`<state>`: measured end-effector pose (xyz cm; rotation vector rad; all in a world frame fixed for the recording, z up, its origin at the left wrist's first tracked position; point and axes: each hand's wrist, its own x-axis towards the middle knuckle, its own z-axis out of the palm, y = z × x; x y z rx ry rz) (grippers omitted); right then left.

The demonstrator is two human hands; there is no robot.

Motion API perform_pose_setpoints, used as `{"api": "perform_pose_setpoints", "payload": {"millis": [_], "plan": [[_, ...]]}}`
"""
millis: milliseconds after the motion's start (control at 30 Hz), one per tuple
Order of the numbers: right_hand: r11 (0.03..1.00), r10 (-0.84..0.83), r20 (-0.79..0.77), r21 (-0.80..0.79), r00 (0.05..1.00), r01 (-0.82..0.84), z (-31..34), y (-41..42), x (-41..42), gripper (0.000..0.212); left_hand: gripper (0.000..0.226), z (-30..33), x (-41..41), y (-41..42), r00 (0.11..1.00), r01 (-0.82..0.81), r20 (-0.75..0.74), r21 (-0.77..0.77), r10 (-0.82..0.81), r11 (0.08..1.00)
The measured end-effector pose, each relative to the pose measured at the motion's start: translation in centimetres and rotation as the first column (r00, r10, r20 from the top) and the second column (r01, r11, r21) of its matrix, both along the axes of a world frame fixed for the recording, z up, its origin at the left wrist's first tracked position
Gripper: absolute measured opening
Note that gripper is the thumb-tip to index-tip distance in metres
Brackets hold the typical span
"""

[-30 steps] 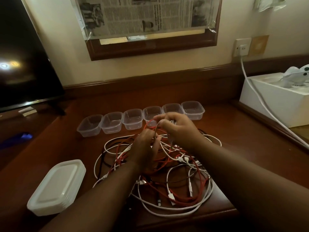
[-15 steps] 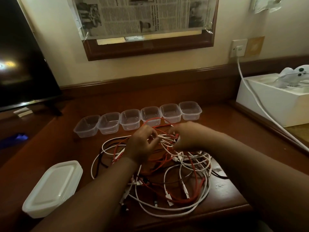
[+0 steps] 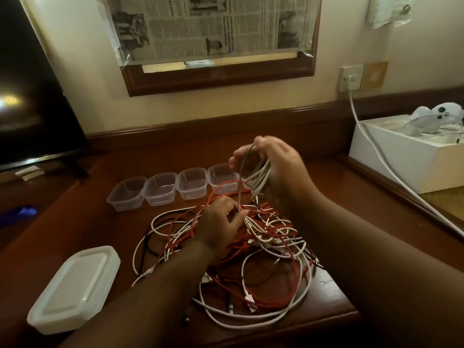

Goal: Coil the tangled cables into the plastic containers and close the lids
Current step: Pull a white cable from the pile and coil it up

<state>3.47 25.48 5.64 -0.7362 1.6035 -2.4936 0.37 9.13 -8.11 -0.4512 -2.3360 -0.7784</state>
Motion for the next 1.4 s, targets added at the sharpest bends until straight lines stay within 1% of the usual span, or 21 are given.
{"api": "perform_pose_setpoints", "payload": {"millis": [100,133,167,200,233,267,300,333,367,400,433,467,533,667,767,867,967,1067,1167,1267,1400], "plan": [[0.967,0.006,0.119,-0.255,0.993,0.024,1.4,0.8,-0.2,0.018,0.012,-0.2,0.1,-0.1,1.000,0.021,-0.008,-0.054,-0.022,0.998],[0.971,-0.044,0.113,-0.230,0.993,0.070,1.4,1.2,-0.5,0.016,0.013,-0.3,0.0,-0.2,0.999,0.028,-0.013,-0.060,-0.029,0.998],[0.984,-0.140,0.058,-0.102,0.988,0.145,1.3,1.5,-0.8,0.015,0.013,-0.4,-0.1,-0.3,0.999,0.030,-0.013,-0.044,-0.031,0.999],[0.961,-0.245,-0.054,0.118,0.968,0.249,1.0,1.9,-1.2,0.015,0.013,-0.4,-0.2,-0.5,1.000,0.023,-0.007,-0.010,-0.023,1.000],[0.857,-0.298,-0.194,0.377,0.935,0.352,0.7,2.2,-1.4,0.015,0.013,-0.4,-0.3,-0.8,1.000,0.012,0.000,0.030,-0.012,0.999],[0.673,-0.272,-0.311,0.615,0.911,0.411,0.2,2.4,-1.7,0.018,0.013,-0.3,-0.3,-1.0,1.000,0.003,0.007,0.064,-0.003,0.998],[0.440,-0.179,-0.371,0.798,0.911,0.411,-0.4,2.5,-2.0,0.023,0.013,-0.2,-0.3,-1.1,1.000,0.001,0.017,0.083,-0.002,0.997],[0.203,-0.058,-0.371,0.904,0.927,0.375,-1.2,2.5,-2.2,0.024,0.013,-0.1,-0.3,-1.2,1.000,0.006,0.025,0.079,-0.008,0.997],[0.017,0.056,-0.329,0.944,0.943,0.329,-1.9,2.3,-2.2,0.023,0.013,0.0,-0.2,-1.2,1.000,0.013,0.024,0.053,-0.014,0.998],[-0.095,0.135,-0.278,0.952,0.951,0.292,-2.6,2.1,-2.2,0.022,0.014,0.0,-0.1,-1.1,1.000,0.015,0.012,0.019,-0.016,1.000],[-0.132,0.176,-0.249,0.953,0.952,0.273,-3.1,1.9,-2.2,0.023,0.017,-0.1,-0.1,-1.1,1.000,0.012,-0.005,-0.007,-0.012,1.000],[-0.112,0.190,-0.255,0.954,0.948,0.279,-3.4,1.7,-2.2,0.023,0.020,-0.3,-0.1,-1.2,1.000,0.003,-0.021,-0.015,-0.003,1.000],[0.020,0.155,-0.350,0.936,0.924,0.352,-3.3,1.5,-2.2,0.022,0.024,-0.6,0.1,-1.0,0.999,-0.018,-0.029,-0.001,0.018,1.000],[0.456,-0.093,-0.476,0.760,0.874,0.463,-3.2,1.2,-1.5,0.022,0.024,-0.5,0.7,0.5,0.999,-0.036,-0.010,-0.029,0.036,0.999],[0.767,-0.220,-0.328,0.524,0.919,0.371,-3.1,0.9,-0.9,0.022,0.020,-0.4,1.2,1.6,0.999,-0.041,0.006,-0.003,0.041,0.999],[0.936,-0.190,-0.091,0.285,0.978,0.208,-2.3,0.7,-0.5,0.022,0.017,-0.5,1.5,2.0,0.999,-0.049,-0.008,-0.017,0.049,0.999],[0.987,-0.155,0.061,0.051,0.986,0.152,-1.4,0.6,-0.3,0.020,0.022,-0.5,1.6,1.8,0.997,-0.062,-0.038,-0.038,0.061,0.997],[0.979,-0.096,0.169,-0.161,0.981,0.123,-0.6,0.8,-0.5,0.021,0.027,-0.4,1.3,1.4,0.996,-0.085,-0.020,-0.052,0.084,0.995],[0.955,-0.003,0.189,-0.290,0.982,0.059,0.4,1.0,-0.5,0.018,0.029,-0.3,1.2,1.1,0.992,-0.124,-0.017,-0.134,0.123,0.983],[0.955,0.026,0.115,-0.296,0.993,0.009,1.8,1.3,-0.3,0.018,0.025,-0.7,1.5,1.3,0.987,-0.148,0.028,-0.232,0.159,0.961],[0.976,-0.102,0.035,-0.189,0.994,0.107,1.7,1.5,-0.3,0.026,0.027,-0.6,1.9,1.5,0.992,-0.028,0.122,-0.054,0.035,0.998]]}}
